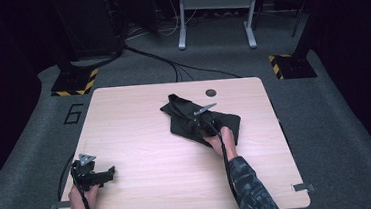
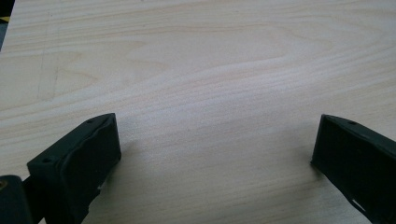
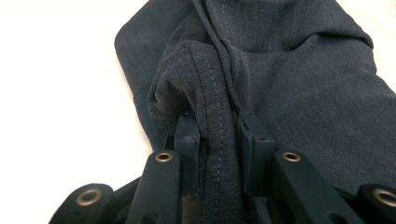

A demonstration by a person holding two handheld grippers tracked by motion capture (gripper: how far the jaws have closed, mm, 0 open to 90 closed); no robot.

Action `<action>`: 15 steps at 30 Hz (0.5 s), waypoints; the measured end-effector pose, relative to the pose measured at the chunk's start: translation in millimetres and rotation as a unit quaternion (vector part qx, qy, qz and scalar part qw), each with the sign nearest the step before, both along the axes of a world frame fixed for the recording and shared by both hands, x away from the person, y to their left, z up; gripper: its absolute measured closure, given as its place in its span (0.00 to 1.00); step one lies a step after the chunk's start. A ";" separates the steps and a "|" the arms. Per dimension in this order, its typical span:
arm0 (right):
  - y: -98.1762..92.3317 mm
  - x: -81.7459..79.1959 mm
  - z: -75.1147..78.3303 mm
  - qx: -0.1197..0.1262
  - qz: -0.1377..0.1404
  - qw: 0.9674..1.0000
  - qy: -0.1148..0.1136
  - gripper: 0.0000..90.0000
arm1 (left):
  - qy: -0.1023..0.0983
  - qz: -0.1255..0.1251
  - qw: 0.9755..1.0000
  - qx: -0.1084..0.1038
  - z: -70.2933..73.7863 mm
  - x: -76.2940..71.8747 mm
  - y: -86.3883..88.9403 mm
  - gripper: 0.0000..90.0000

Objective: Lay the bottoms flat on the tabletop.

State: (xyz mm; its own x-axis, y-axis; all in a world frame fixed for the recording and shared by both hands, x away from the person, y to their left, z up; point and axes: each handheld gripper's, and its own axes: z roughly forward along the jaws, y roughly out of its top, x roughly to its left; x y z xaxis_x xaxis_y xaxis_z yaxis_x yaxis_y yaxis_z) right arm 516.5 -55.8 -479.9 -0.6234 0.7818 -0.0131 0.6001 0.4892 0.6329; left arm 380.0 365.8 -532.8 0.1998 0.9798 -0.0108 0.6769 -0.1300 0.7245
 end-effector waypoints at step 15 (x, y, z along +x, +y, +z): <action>12.7 -32.8 -3.8 0.029 0.088 0.996 0.009 0.80 | 0.000 0.000 1.000 0.000 0.0 0.0 0.0 0.01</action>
State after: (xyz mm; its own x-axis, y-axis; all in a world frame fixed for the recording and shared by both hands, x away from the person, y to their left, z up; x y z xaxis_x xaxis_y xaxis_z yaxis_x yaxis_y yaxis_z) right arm 483.6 -43.1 -483.7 -0.7511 0.6589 0.0413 0.5193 0.5510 0.6532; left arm 380.0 365.8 -532.8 0.2004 0.9797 -0.0108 0.6770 -0.1305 0.7243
